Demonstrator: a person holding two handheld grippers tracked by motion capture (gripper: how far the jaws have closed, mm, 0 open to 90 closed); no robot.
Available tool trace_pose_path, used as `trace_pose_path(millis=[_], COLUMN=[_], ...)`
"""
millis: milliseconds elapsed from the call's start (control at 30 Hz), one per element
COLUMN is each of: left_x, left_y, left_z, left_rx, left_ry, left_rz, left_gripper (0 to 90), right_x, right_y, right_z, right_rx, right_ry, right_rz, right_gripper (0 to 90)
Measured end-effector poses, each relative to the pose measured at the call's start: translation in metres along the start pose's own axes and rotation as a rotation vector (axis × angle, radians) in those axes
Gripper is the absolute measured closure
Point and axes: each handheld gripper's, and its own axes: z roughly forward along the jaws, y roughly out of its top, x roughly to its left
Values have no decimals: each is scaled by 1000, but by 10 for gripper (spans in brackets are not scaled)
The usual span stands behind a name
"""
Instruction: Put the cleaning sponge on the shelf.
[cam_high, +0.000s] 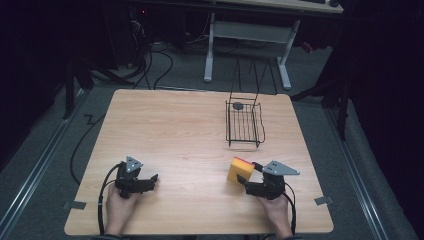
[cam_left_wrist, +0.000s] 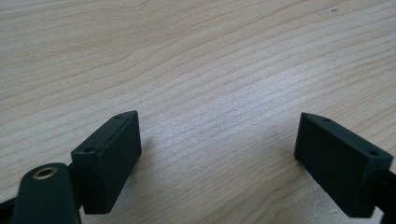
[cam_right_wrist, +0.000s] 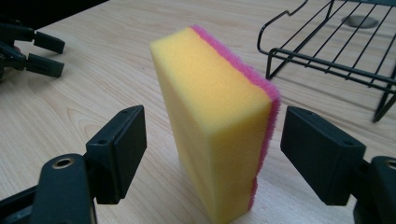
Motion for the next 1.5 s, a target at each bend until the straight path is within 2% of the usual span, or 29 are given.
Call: trace_pose_path(millis=[267,500,867,1000,1033,1167,1500], left_x=[0,0,0,0,0,0,0], left_y=[0,0,0,0,0,0,0], left_z=[0,0,0,0,0,0,0], left_rx=[0,0,0,0,0,1,0], left_ry=[1,0,0,0,0,1,1], left_rz=[1,0,0,0,0,0,1], left_gripper=[151,151,151,151,151,151,151], right_x=[-1,-1,-1,0,0,1,0], right_y=[-3,-5,-9,-10,-10,-11,-10], right_z=[15,21,24,24,23,22,16], right_rx=[35,49,59,66,62,58,47], right_ry=[14,13,3,-2,-2,-7,-7], right_rz=[-4,-8,-7,-23,-29,-29,-29], right_gripper=[287,331,420,477,515,554,585])
